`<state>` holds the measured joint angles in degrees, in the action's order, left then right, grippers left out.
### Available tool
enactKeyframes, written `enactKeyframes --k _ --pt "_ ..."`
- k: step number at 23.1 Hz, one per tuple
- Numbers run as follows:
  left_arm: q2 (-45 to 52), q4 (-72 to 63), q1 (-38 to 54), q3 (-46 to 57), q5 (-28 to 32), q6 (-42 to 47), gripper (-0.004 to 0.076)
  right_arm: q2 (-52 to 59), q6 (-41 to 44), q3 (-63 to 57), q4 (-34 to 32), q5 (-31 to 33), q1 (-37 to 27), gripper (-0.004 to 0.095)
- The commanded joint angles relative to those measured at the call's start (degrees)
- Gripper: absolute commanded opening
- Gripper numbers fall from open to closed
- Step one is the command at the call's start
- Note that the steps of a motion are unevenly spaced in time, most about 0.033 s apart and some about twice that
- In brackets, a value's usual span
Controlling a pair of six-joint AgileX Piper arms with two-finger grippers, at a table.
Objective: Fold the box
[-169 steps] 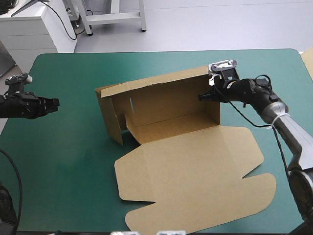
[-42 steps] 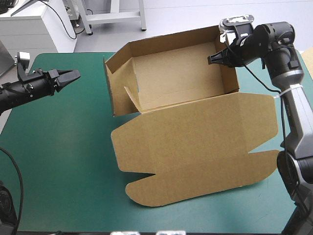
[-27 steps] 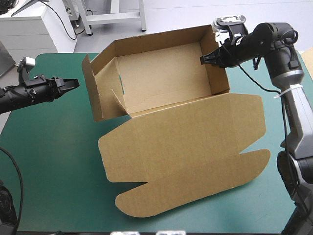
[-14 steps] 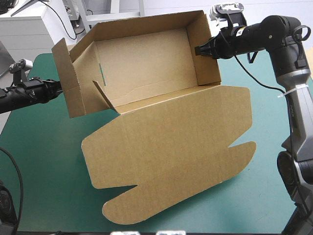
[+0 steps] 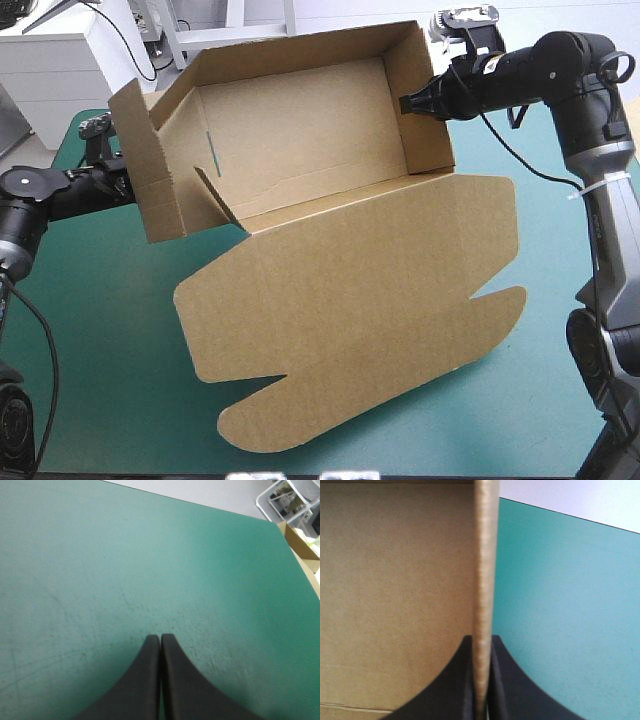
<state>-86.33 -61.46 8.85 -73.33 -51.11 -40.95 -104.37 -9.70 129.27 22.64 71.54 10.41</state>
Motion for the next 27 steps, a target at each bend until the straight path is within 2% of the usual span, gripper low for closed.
enactKeyframes --k 1,7,16,22,24,27 --pt "2.19 -4.41 -2.06 -1.32 0.27 2.28 -0.0008 3.30 2.21 1.96 -3.72 -3.39 -0.28 -0.0002" --pt "3.21 -10.40 -2.38 -1.32 -3.42 2.16 -0.0008 3.30 5.15 1.83 -12.41 -3.91 -0.28 -0.0001" --pt "3.33 -12.38 -9.64 -1.32 -1.49 0.69 -0.0008 3.20 5.25 1.83 -13.68 -3.68 -0.28 -0.0001" --pt "3.42 -18.06 -9.64 -3.50 -4.39 0.42 -0.0008 2.64 7.05 1.74 -20.94 -2.56 -0.28 -0.0001" --pt "3.42 -19.58 -9.64 -3.56 -4.52 0.42 -0.0006 2.01 7.16 1.74 -20.44 -2.19 -0.28 -0.0001" --pt "3.32 -19.20 -9.64 -3.56 -5.62 0.42 0.0067 1.36 7.40 1.74 -20.35 -2.07 -0.28 -0.0002"
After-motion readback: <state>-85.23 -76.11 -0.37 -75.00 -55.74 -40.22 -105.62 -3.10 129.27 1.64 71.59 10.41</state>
